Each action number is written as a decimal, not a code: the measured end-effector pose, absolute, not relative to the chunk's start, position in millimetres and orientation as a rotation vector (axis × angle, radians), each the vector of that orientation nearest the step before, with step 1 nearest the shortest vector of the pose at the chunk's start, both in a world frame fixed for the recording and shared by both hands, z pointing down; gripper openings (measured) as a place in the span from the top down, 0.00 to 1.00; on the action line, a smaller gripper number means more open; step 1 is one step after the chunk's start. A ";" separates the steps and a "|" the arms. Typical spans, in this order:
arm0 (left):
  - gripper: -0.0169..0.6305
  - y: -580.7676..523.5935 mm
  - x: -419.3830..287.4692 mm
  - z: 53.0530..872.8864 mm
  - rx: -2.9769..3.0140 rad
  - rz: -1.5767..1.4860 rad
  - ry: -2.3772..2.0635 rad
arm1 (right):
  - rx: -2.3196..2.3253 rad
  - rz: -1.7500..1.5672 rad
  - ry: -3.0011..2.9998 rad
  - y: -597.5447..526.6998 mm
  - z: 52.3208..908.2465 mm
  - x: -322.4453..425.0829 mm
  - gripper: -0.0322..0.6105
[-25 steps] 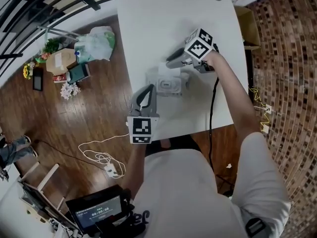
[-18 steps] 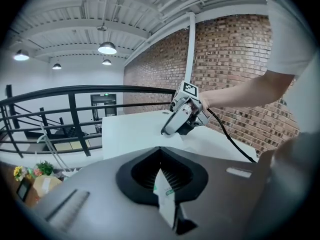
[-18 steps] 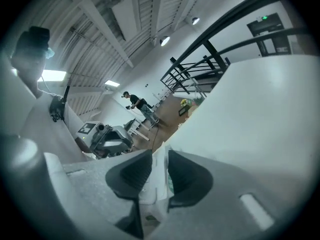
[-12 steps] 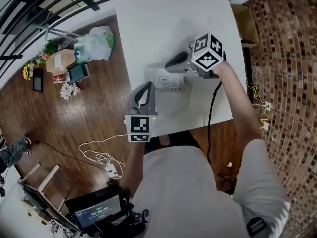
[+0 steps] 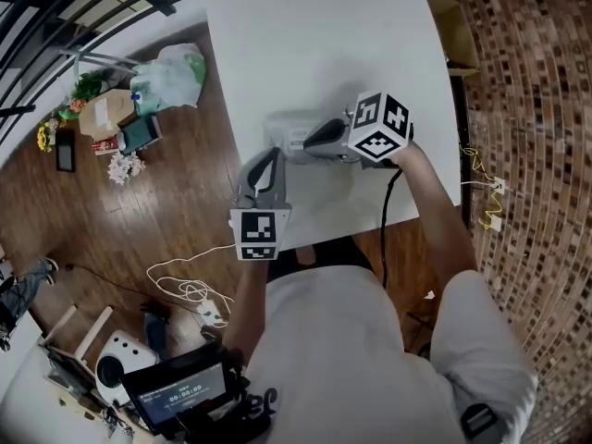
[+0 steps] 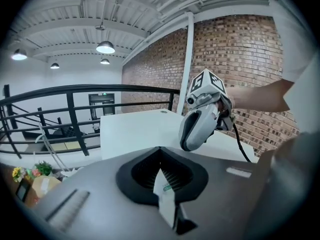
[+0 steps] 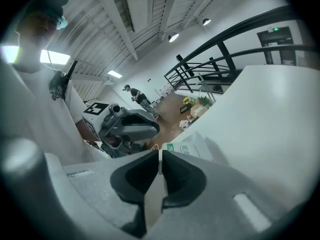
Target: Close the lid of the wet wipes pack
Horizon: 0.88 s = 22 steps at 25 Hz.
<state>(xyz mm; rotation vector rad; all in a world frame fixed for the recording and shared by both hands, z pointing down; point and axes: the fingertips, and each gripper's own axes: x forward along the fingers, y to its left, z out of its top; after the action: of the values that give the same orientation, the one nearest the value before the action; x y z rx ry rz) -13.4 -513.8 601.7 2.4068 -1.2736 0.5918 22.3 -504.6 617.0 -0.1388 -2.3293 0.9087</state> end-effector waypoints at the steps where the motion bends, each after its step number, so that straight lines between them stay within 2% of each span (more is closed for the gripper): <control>1: 0.95 -513.6 -12.7 602.7 2.407 0.595 -1.270 | -0.112 0.900 -2.323 -501.5 621.2 21.6 0.96; 10: 0.95 -519.8 -9.9 610.9 2.407 0.600 -1.249 | 0.128 0.812 -2.262 -492.4 658.7 21.5 0.96; 22: 0.95 -516.0 -13.0 614.7 2.371 0.583 -1.285 | 0.229 0.682 -2.230 -489.8 670.4 21.9 0.96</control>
<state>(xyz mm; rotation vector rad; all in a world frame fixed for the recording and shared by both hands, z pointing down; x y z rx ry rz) -13.0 -516.0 614.7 2.3706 -1.2851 0.5831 21.9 -489.8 670.4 0.2293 -2.2297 0.6817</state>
